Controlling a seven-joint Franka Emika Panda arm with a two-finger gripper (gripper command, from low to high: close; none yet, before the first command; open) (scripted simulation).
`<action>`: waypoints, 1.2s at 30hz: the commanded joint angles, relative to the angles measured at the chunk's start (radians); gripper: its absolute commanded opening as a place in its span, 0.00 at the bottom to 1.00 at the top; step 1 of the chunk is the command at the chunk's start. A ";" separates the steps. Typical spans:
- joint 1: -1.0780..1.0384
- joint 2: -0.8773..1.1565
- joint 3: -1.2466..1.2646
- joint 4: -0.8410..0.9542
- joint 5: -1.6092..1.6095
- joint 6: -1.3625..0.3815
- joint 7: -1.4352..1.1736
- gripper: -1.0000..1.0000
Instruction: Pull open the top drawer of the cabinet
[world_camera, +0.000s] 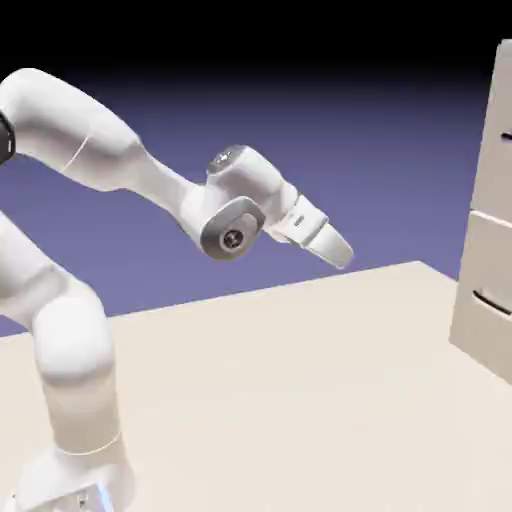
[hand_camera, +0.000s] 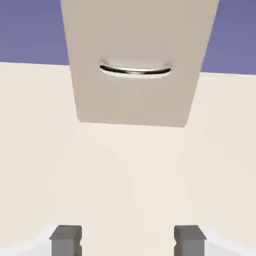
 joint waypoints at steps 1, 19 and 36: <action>0.008 0.020 -0.013 0.025 0.031 -0.001 -0.044 0.50; 0.156 0.371 -0.249 0.476 0.596 -0.011 -0.826 0.50; 0.296 0.703 -0.471 0.902 1.129 -0.021 -1.566 0.50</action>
